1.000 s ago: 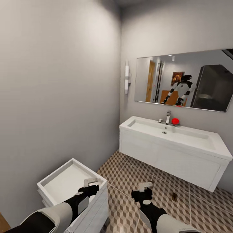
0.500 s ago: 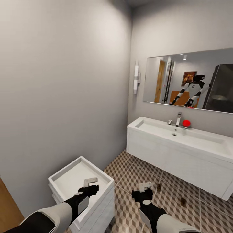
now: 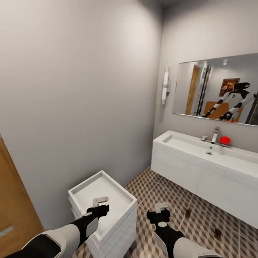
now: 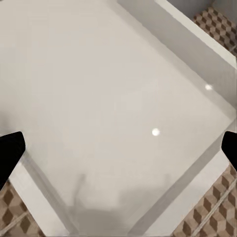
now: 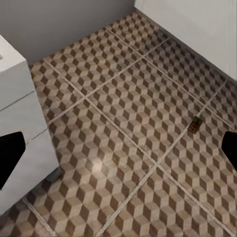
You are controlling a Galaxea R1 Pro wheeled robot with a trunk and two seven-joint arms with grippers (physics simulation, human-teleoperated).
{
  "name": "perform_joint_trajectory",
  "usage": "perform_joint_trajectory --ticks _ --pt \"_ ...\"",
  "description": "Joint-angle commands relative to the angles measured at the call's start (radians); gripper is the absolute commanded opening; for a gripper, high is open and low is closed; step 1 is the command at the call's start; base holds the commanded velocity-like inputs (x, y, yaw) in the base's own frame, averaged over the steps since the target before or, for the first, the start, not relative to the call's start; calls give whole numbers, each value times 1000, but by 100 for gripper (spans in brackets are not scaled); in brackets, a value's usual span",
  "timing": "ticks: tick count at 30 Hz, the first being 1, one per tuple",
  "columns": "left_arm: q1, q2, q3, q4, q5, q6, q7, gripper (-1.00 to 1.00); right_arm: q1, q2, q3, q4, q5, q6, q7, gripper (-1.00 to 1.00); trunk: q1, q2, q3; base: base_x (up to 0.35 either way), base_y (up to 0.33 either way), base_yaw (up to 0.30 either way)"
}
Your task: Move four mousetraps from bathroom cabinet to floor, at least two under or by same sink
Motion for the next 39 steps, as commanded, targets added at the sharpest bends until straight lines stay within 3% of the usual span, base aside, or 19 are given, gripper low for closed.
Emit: perform_joint_trajectory --ticks 1,39 --pt "-1 -1 -8 1 7 -3 3 100 -1 0 0 3 7 -2 -6 100 0 -1 -1 0 0 298" --pt "-1 -1 -9 1 7 -3 3 100 2 0 0 9 8 -11 -6 100 0 -1 -1 0 0 300"
